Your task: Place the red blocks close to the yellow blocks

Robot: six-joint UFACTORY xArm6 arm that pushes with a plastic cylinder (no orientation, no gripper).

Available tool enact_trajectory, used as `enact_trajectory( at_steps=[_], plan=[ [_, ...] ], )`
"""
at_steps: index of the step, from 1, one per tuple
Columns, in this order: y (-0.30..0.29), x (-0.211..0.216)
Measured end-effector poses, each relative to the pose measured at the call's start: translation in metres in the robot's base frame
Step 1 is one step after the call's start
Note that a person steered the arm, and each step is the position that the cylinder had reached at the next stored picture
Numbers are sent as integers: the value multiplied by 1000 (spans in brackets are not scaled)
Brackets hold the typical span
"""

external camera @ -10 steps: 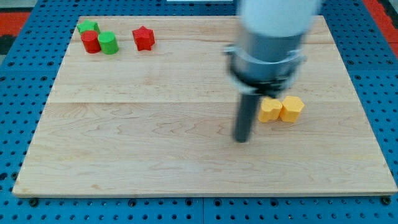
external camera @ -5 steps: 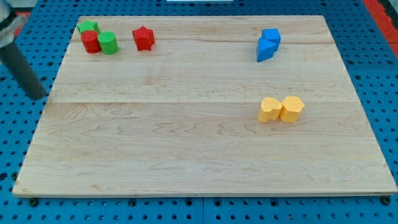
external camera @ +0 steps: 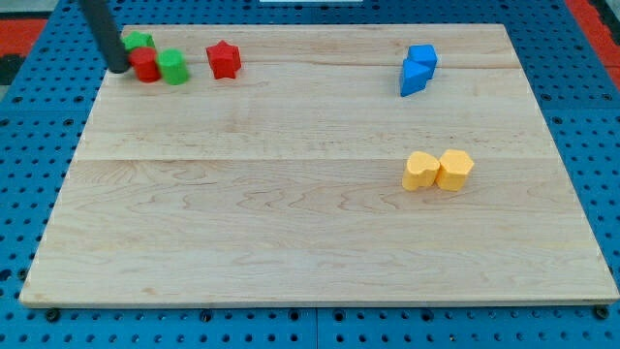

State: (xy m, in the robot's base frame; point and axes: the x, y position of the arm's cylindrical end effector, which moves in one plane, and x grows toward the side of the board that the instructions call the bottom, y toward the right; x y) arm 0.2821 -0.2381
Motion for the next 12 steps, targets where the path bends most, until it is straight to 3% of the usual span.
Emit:
enact_trajectory(
  at_steps=[2,5,10,11,12],
  plan=[
    [91,-13],
    [67,-61],
    [244,22],
    [264,84],
    [305,112]
  ],
)
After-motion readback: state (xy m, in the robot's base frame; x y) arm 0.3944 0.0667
